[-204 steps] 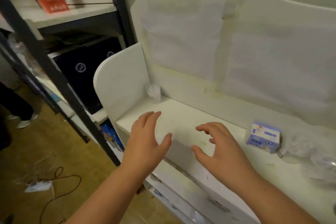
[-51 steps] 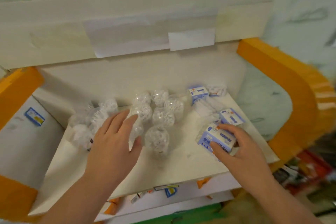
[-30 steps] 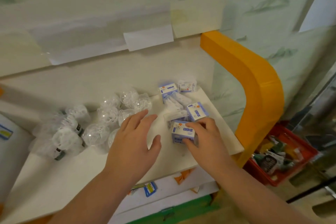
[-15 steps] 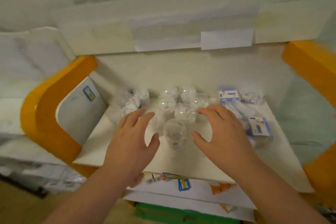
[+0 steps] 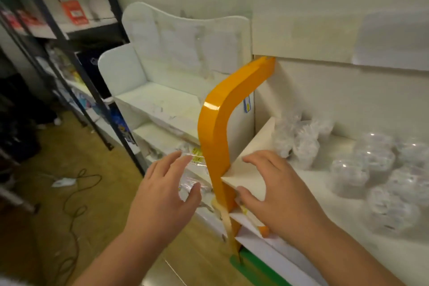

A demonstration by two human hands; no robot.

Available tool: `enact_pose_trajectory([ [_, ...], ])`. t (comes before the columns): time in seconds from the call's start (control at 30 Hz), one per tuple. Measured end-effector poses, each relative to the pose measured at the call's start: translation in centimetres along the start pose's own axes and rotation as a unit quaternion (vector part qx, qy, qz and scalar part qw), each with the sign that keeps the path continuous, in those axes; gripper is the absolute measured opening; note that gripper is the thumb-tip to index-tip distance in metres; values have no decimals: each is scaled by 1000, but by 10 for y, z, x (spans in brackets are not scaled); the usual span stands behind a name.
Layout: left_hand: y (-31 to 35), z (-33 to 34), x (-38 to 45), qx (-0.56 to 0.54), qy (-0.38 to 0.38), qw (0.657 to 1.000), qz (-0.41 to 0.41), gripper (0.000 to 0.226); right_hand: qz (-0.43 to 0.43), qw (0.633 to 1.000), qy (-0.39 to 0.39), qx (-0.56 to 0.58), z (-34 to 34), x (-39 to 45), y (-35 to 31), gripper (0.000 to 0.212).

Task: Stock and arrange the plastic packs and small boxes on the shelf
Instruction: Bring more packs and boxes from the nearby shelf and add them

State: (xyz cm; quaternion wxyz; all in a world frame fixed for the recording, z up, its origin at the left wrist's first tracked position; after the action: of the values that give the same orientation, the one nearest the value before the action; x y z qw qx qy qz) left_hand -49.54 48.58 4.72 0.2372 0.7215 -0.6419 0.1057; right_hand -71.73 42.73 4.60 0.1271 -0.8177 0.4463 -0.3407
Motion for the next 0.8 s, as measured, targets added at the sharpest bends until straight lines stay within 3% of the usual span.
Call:
enact_pose_trajectory([
  [0.2,-100,-10,17,-4,0,1000,-25,63,-19,1000,-14,16,66,52,-59,51],
  [0.43,-209,-5,70,-35,-18,999,4,65,17,1000,0,-16,142,116,-110,49],
  [0.8,-240,42,165,-123,-45,987,92,62,131,988,39,-72,200,159,-99,45],
])
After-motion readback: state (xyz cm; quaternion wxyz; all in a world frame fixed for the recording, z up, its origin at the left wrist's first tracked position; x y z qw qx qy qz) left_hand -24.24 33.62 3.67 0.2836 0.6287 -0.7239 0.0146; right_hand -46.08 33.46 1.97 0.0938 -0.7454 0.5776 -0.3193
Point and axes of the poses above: each hand's wrist, its own x-axis towards the middle knuckle, its own z-axis out of the palm, y = z × x, the point moved 3 cm from there along x, towards the middle knuckle, and after that the axes turned 5 degrees about y, right-handed, at the moved point
